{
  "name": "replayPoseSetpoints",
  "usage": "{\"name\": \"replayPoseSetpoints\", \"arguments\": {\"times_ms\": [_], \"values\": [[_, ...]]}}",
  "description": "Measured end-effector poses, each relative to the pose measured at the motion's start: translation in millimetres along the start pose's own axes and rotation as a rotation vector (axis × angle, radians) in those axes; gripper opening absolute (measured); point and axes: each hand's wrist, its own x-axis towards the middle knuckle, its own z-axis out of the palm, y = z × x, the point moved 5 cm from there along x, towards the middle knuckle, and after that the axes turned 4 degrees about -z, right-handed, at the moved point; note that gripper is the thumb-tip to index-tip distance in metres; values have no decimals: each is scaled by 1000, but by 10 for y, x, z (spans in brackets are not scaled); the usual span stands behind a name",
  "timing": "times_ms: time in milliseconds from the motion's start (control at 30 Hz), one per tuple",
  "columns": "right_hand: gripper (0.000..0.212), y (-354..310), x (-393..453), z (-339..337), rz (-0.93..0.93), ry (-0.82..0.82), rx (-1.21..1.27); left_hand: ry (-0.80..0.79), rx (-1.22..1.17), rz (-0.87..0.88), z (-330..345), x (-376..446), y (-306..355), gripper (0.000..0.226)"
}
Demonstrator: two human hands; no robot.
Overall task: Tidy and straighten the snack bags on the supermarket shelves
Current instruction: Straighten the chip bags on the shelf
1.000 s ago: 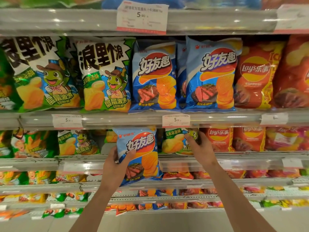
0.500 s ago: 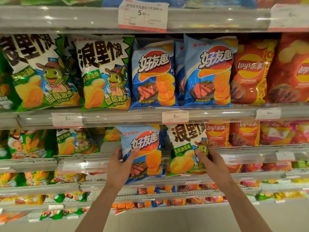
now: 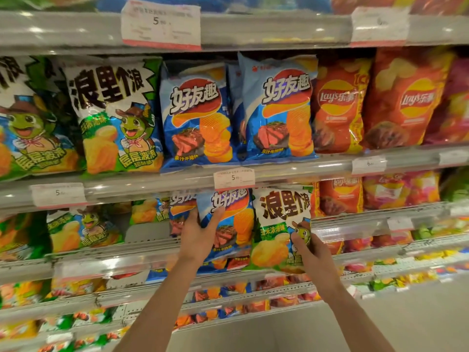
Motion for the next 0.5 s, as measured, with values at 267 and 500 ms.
{"name": "replayPoseSetpoints", "arguments": {"times_ms": [267, 500], "values": [[33, 41, 38, 26, -5, 3, -2, -192, -115, -18, 17, -180, -231, 77], [28, 16, 60, 1, -13, 18, 18, -173, -49, 83, -25, -115, -205, 59]]}}
